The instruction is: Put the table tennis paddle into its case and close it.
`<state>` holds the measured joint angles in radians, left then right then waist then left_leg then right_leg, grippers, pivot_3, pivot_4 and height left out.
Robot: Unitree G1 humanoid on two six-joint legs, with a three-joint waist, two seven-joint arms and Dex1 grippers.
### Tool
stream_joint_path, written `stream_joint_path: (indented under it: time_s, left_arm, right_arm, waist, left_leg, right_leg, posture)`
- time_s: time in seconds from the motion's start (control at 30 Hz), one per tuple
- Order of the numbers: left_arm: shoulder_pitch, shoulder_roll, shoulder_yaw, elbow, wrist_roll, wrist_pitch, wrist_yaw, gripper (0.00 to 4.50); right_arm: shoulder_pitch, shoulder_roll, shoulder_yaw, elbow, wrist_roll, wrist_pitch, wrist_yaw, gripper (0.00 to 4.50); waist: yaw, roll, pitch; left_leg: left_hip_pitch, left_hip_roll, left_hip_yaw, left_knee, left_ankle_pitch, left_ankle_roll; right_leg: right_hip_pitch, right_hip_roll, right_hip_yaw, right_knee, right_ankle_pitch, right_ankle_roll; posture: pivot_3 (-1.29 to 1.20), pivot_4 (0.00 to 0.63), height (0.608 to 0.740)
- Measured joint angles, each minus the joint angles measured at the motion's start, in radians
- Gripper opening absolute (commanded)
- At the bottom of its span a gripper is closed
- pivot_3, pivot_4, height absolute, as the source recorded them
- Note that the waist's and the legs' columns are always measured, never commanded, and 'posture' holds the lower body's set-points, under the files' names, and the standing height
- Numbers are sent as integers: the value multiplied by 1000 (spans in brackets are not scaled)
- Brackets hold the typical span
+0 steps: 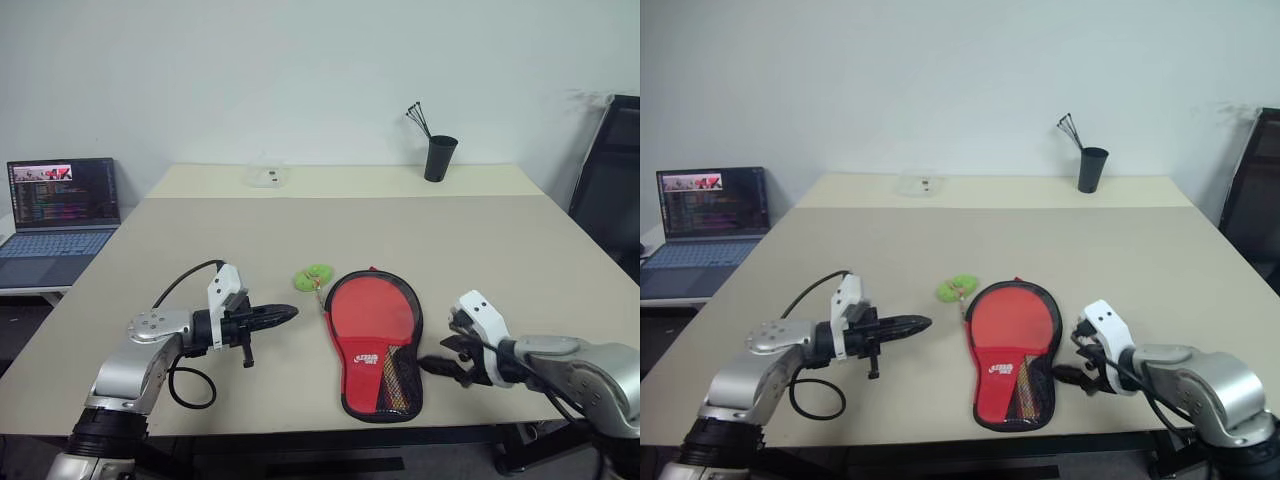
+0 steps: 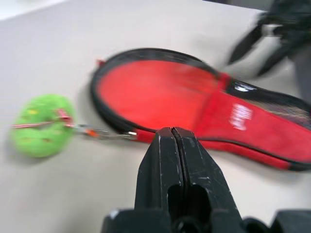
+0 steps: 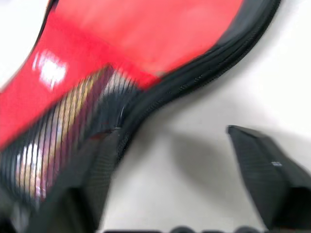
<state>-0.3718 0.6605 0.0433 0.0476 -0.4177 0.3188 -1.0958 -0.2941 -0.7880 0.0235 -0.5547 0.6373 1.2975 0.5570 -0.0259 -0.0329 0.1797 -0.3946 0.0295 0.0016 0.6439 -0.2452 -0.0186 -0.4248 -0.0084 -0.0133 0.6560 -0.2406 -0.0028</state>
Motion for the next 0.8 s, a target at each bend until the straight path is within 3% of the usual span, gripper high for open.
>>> stream_joint_path:
  time_s: [0.03,0.13,0.5,0.8]
  left_arm:
    - [-9,-7,0,16,15,-11,22,0]
    - [-53,-23,-2,90,79,-67,83,682]
    - [-241,-108,-8,360,146,-14,219,4469]
    - [-449,-216,-59,640,228,-4,265,4469]
  right_arm:
    - [11,-40,15,-11,0,-35,46,4479]
    - [13,-92,36,-20,-1,-130,136,4500]
    - [-103,78,55,62,-50,-214,66,4500]
    - [-177,165,102,127,-108,-259,45,4500]
  waist:
    - [-1,0,0]
    - [-4,-2,1]
    - [1,-2,1]
    - [1,-2,1]
  left_leg:
    - [0,0,0,0,0,0]
    - [2,1,0,1,0,0]
    - [0,0,0,2,0,0]
    - [0,-1,0,2,0,0]
  right_leg:
    - [0,0,0,0,0,0]
    - [1,1,0,1,0,0]
    - [1,0,0,1,1,1]
    - [0,0,0,2,1,1]
  posture:
    - [0,150,740]
    - [0,150,740]
    - [0,150,740]
    - [0,150,740]
